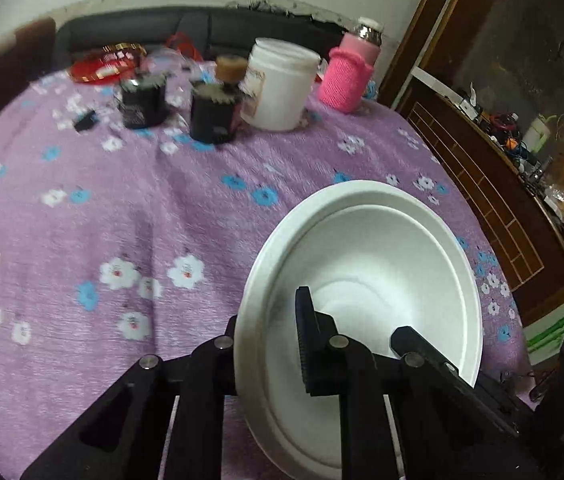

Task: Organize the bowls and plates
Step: 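Grasp the rim of the last white bowl with both grippers, then carry the white bowl with both grippers to the bowl stack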

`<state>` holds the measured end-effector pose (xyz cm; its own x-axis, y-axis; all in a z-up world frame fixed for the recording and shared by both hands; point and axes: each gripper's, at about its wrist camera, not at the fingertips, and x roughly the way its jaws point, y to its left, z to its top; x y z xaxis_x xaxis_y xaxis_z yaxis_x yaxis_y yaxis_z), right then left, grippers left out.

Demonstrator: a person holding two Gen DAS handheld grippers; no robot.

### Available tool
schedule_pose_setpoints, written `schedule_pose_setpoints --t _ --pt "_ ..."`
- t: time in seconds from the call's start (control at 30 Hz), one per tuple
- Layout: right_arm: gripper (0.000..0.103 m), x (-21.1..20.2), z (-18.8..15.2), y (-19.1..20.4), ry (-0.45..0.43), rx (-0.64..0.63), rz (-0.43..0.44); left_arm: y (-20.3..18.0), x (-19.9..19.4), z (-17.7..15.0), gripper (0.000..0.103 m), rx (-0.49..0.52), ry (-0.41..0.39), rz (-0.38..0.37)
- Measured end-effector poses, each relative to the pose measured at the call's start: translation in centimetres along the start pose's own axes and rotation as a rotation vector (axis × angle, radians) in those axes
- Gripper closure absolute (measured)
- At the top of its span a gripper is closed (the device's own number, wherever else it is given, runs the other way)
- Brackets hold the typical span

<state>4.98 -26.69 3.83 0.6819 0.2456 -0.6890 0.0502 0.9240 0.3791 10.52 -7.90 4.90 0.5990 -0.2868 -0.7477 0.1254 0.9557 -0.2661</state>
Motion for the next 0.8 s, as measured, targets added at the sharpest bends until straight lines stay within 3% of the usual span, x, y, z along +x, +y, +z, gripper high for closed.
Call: schedule_pose_setpoints --t 0.23,0.5,0.63,0.8 --pt "0.091 -0.8 -1.4 3.2 -0.011 -0.106 0.104 2.3 -3.9 -2.2 0.090 -0.027 -0.037 0.078" --pt "0.091 -2.2 -4.8 9.1 0.005 -0.274 0.243 6.1 -10.3 -6.6 0.089 -0.032 -0.123 0.229" --pt "0.090 -3.6 -6.6 11.5 -0.011 -0.326 0.247 7.1 -12.4 -8.1 0.089 -0.035 -0.127 0.274" --pt "0.090 -5.2 -8.2 12.1 -0.017 -0.296 0.270 6.8 -14.7 -9.1 0.089 -0.014 -0.157 0.315"
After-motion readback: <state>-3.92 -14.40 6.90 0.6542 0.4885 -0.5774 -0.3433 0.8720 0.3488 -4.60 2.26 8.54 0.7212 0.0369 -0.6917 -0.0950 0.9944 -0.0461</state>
